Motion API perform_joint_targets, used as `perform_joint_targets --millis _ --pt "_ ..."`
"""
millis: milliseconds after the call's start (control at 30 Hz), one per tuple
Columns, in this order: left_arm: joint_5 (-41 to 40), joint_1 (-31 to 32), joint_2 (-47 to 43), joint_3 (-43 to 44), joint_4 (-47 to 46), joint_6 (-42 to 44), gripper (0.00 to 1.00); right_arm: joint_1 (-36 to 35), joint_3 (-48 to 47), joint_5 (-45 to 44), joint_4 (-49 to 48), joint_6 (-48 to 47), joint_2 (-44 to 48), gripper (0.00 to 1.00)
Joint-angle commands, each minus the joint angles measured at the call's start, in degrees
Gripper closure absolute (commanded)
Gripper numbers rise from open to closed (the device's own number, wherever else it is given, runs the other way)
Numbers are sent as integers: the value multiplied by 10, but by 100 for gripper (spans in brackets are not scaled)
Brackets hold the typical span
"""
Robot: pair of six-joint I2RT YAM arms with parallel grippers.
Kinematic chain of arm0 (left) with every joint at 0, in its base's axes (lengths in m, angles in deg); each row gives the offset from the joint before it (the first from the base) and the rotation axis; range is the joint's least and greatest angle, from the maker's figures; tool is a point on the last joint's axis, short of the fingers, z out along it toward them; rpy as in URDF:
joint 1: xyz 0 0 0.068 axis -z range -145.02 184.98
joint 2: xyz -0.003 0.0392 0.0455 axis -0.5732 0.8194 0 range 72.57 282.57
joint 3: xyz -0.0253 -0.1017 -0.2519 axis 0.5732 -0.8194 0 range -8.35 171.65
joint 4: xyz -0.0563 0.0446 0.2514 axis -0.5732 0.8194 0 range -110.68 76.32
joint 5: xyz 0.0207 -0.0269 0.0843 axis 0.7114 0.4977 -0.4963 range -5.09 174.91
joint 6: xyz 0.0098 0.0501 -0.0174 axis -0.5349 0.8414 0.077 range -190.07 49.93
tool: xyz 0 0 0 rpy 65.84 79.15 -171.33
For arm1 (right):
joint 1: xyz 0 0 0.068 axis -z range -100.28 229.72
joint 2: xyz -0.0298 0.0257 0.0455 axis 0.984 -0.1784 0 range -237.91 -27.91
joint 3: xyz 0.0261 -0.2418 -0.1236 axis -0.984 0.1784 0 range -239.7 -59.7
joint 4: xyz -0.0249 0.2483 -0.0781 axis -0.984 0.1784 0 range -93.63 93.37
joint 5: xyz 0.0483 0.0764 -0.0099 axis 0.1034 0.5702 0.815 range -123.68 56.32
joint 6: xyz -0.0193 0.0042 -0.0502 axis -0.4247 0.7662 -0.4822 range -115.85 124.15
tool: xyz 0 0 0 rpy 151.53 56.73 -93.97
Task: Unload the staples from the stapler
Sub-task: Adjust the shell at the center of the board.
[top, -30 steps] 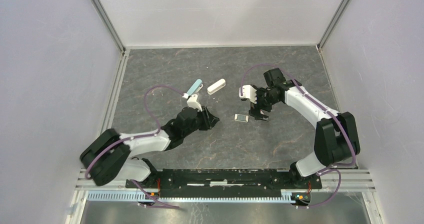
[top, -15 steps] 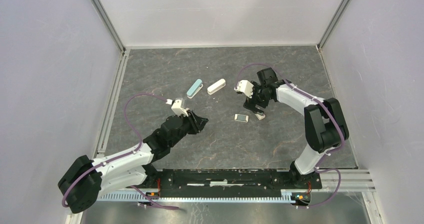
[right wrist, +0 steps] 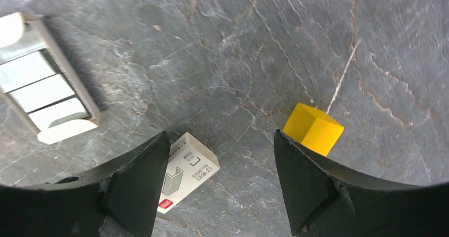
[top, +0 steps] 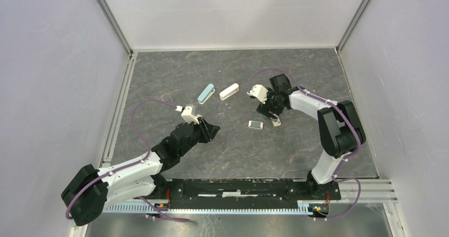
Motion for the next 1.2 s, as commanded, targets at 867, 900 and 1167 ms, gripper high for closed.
perform_joint_targets --millis 867,900,1167 --pt "56 0 92 28 -100 16 55 163 136 28 -18 -5 211 25" --pt "60 -1 105 32 -108 18 54 172 137 35 -8 -27 214 23" --pt "40 -2 229 116 -67 25 61 243 138 25 -17 -116 169 32"
